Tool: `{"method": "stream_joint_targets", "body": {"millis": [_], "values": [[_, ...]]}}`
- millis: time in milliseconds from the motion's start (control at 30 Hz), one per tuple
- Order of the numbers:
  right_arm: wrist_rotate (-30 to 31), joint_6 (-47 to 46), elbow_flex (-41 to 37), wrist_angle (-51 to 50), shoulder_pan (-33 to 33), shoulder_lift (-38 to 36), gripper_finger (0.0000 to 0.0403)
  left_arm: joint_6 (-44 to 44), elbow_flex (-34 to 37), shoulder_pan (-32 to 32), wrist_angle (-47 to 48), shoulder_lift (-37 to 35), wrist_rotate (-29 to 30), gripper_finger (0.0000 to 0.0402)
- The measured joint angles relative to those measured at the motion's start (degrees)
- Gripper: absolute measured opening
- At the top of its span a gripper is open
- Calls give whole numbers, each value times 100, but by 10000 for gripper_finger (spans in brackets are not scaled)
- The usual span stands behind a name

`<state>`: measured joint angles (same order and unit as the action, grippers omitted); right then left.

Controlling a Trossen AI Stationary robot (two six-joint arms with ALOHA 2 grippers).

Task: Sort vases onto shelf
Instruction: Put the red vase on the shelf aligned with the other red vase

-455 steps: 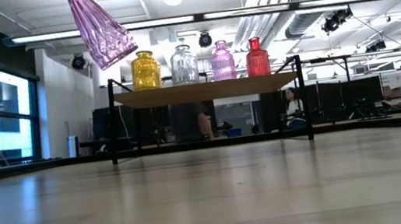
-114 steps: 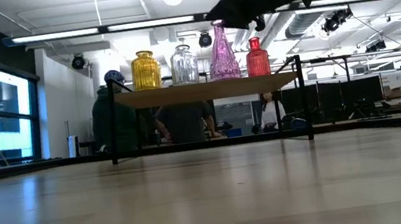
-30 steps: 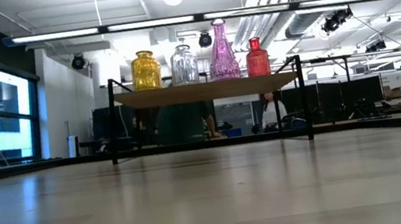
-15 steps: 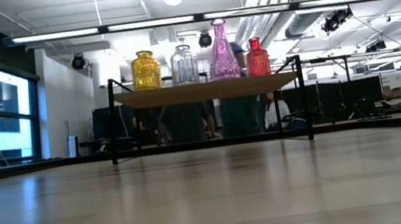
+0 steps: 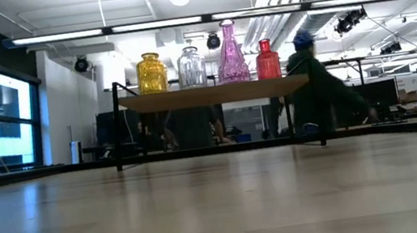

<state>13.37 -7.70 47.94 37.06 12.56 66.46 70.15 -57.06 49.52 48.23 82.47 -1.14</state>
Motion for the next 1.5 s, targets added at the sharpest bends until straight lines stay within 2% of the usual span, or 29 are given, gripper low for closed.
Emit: {"method": "stream_joint_targets", "body": {"millis": [333,567,867,1200,1500], "values": [[-5,0,0,0,0,0,197,33,-10,0,-48,386,-132,87],[-6,-97,0,0,75,0,197,29,-20,0,-96,378,-150,31],[-6,-87,0,-82,161,-2,197,9,-111,-45,-27,383,-82,30],[-6,105,2,-215,318,-2,197,-605,-610,-416,4,378,-67,30],[-57,39,2,-434,449,-2,197,-1611,-1225,-1056,380,372,34,30]]}}
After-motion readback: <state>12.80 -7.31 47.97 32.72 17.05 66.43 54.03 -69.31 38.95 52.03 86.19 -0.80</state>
